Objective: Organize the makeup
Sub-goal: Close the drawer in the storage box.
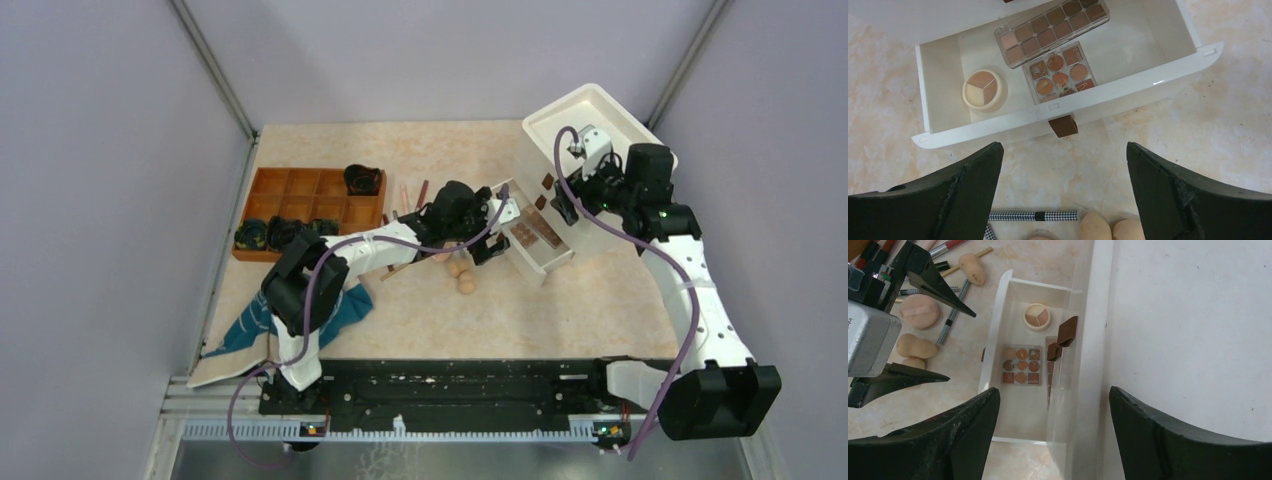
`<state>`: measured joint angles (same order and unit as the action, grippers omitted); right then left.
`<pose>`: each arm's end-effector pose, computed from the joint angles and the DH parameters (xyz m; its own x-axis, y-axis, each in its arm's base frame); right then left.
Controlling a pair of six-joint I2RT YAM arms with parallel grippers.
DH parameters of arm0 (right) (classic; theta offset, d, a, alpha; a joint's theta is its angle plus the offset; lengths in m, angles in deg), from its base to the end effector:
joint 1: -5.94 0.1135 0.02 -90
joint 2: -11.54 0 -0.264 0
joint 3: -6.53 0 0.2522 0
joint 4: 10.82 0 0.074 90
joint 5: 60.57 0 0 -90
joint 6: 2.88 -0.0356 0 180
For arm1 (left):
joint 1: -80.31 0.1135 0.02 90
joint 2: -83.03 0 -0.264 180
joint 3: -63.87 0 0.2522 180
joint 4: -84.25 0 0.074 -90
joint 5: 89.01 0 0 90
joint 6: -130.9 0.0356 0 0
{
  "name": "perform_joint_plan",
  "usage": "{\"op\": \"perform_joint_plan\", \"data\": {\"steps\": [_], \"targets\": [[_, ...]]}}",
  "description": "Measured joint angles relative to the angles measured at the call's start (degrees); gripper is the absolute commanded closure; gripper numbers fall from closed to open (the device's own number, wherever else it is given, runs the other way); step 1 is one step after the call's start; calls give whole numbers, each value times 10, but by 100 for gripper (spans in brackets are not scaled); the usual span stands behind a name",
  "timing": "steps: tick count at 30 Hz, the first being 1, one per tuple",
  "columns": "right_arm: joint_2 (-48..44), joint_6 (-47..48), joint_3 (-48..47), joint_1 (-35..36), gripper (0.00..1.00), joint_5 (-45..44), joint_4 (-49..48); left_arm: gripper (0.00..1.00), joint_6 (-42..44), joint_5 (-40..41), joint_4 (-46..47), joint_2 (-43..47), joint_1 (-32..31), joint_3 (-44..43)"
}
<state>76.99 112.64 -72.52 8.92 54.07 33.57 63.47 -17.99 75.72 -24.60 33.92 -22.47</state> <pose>0.2457 0.0277 0.3585 -0.2869 -0.4071 -0.8672 -0.5857 0.7909 -0.1775 0.2871 -0.3181 0.2200 0.0208 0.5044 -0.8632 0.9436 0.2754 0.1836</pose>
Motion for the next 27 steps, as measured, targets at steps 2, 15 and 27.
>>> {"op": "perform_joint_plan", "data": {"steps": [2, 15, 27], "targets": [[0, -1, 2, 3, 26, -2, -5, 6, 0, 4, 4, -2, 0, 1], [-4, -8, 31, 8, 37, -8, -63, 7, 7, 10, 22, -89, 0, -28], [-9, -17, 43, 8, 40, -6, -83, 1, -39, -44, 7, -208, 6, -193]]}}
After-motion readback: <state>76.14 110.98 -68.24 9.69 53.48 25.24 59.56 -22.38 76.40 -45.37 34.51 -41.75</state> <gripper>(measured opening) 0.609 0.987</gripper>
